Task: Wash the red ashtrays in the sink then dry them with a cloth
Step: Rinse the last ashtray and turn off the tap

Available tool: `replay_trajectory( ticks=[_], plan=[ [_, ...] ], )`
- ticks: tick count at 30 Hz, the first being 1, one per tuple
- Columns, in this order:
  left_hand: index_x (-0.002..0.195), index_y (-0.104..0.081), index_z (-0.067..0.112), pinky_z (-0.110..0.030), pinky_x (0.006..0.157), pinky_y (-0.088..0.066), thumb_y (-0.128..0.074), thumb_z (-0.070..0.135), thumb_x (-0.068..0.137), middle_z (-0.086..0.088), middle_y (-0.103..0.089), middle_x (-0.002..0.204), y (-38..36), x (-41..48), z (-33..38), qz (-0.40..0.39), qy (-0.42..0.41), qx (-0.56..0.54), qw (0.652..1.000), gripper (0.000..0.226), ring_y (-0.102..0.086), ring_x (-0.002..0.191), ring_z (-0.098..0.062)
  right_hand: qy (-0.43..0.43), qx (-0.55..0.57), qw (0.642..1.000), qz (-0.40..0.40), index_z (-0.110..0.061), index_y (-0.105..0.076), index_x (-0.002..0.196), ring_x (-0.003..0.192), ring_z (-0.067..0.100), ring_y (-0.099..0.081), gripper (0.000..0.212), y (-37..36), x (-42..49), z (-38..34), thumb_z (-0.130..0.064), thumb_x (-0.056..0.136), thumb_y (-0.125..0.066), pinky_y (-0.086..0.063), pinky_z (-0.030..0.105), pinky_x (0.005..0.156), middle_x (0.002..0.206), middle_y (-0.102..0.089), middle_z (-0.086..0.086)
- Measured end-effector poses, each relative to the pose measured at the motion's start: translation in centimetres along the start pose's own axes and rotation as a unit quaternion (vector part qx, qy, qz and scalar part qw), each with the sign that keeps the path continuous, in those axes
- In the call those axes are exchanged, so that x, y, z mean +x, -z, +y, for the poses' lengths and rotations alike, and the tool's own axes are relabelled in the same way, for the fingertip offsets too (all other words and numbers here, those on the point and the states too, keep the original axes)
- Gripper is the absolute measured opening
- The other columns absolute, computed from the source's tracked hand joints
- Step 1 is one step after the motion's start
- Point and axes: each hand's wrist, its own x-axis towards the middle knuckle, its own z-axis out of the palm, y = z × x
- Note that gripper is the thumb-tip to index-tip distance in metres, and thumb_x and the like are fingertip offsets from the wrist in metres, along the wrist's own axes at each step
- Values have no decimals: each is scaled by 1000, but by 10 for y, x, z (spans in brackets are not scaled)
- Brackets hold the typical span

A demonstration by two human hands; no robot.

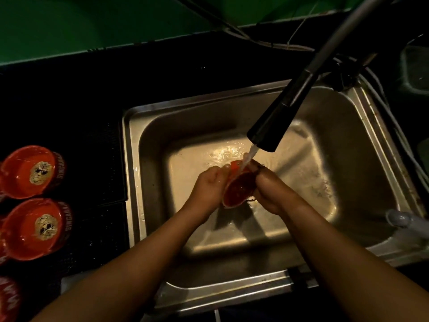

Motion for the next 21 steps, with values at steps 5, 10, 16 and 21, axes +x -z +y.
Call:
replay_trajectory(
  ticks=[5, 10, 16, 21],
  plan=[
    [95, -65, 12, -39, 77, -55, -46, 44, 97, -9, -73, 74, 10, 14, -6, 44, 247, -270, 930, 38, -68, 73, -26, -11, 24, 999, -20, -18, -67, 100, 89, 28, -69, 18, -11, -10, 0, -29, 86, -63, -56, 42, 77, 92, -73, 9],
    [104, -60, 17, -34, 77, -55, -37, 34, 102, -9, -68, 102, 1, 18, -20, 66, 102, -147, 982, 29, -65, 92, -24, -126, 185, 974, -24, -8, -60, 118, 99, 36, -66, 51, -13, -8, -1, -40, 78, -65, -55, 53, 83, 113, -67, 23],
    [144, -35, 24, -40, 105, -41, -44, 35, 90, -10, -44, 140, -17, 32, -45, -54, -134, 197, 970, 56, -47, 125, -24, -76, 219, 972, 40, -15, -57, 122, 98, 34, -67, 44, -4, -14, -1, -48, 93, -51, -57, 50, 73, 112, -69, 18],
    [118, -56, 16, -36, 89, -47, -31, 56, 96, -5, -62, 109, -23, 38, -22, 41, 2, -1, 999, 52, -60, 101, -24, 41, 1, 993, 111, -25, -63, 96, 86, 17, -70, 14, -24, -28, -7, -32, 97, -52, -57, 34, 80, 99, -73, 6]
  ],
)
